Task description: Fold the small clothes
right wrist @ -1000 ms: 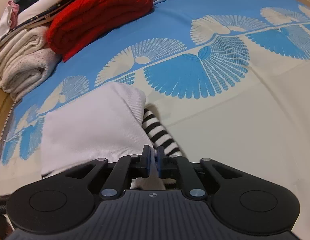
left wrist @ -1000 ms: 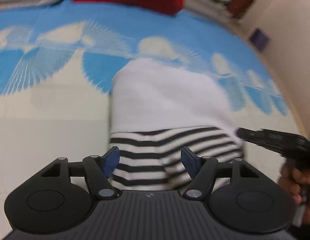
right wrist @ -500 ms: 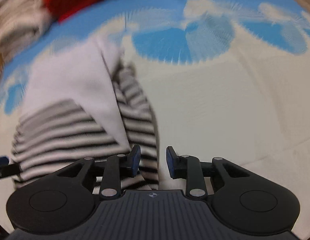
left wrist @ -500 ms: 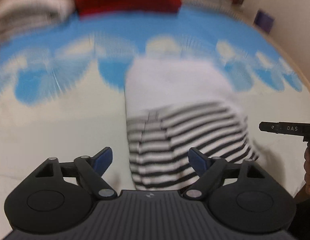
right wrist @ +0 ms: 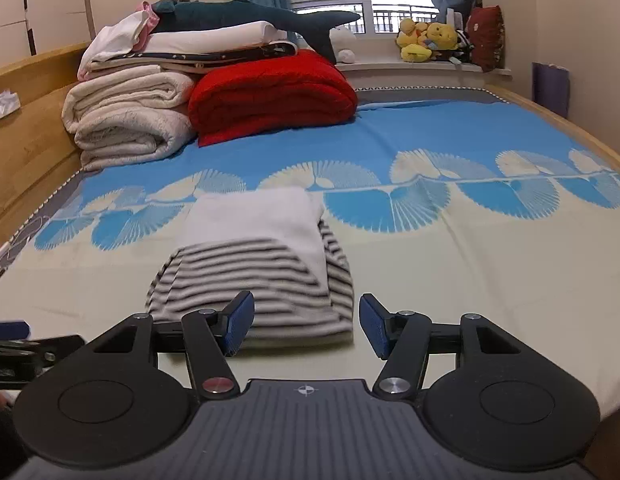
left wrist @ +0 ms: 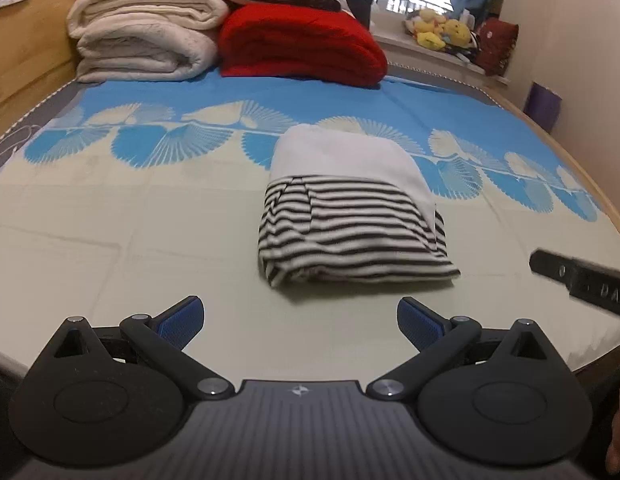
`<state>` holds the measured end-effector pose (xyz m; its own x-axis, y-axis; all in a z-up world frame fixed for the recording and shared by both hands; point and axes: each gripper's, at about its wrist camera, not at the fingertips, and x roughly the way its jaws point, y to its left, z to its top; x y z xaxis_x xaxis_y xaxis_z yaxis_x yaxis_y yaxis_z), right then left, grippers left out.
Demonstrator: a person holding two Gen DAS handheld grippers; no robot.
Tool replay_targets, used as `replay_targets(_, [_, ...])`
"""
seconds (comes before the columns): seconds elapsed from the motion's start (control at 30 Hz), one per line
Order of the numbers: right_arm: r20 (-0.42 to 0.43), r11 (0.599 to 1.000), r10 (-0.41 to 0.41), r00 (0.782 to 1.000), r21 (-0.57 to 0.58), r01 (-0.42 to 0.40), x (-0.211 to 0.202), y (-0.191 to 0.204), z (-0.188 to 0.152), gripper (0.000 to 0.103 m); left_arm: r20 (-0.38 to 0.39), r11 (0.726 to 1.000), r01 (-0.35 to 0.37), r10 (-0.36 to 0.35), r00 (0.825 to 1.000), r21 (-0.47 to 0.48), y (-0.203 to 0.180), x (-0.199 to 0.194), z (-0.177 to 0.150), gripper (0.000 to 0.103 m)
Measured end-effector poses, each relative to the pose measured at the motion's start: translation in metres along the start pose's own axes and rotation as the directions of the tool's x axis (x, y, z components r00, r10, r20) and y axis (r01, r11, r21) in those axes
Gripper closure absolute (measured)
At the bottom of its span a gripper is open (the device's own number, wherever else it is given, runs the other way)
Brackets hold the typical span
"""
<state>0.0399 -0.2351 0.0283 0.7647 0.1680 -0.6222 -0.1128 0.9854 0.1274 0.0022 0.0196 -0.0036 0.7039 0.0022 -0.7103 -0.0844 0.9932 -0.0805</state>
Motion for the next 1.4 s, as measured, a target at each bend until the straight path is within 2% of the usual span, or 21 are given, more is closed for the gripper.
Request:
replay_targets(0.1, [-0.029, 0.999, -0.046, 0.999, -0.012, 0.045, -0.01, 0.011, -0.02, 0.038, -0.012, 0.999, -0.037, 0.037, 0.999, 0.022, -0.002, 0.006, -0.007, 0.0])
replay_targets(0.23, [-0.075, 0.999, -0.046, 0.996, -0.029, 0.044, -0.009, 0.022, -0.033, 0.038, -0.005, 1.0, -0.028, 0.028, 1.0, -0.006, 0.0, 0.02, -0.003, 0.0])
replay_targets(0.37, [-0.089, 0.997, -0.06, 0.994, -0.06, 0.055, 0.001, 0.03, -0.034, 0.038, -0.029, 1.0, 0.006, -0.006, 1.0, -0.013, -0.003, 0.034, 0.001, 0.0])
replay_targets(0.6, [-0.101, 0.996, -0.063, 0.993, -0.069, 0.056, 0.009, 0.031, -0.035, 0.038, -0.008, 0.999, 0.042, -0.042, 0.999, 0.025, -0.011, 0.036, 0.0, 0.0])
replay_targets(0.87, [-0.107, 0.996, -0.067, 0.992, -0.072, 0.059, 0.012, 0.032, -0.034, 0.038, 0.015, 0.998, 0.047, -0.048, 0.999, 0.03, -0.011, 0.037, 0.003, 0.0])
replay_targets(1.4, [-0.107, 0.995, -0.068, 0.992, -0.083, 0.059, 0.015, 0.036, -0.035, 0.038, 0.014, 0.998, 0.058, -0.058, 0.998, 0.028, -0.013, 0.037, 0.002, 0.0])
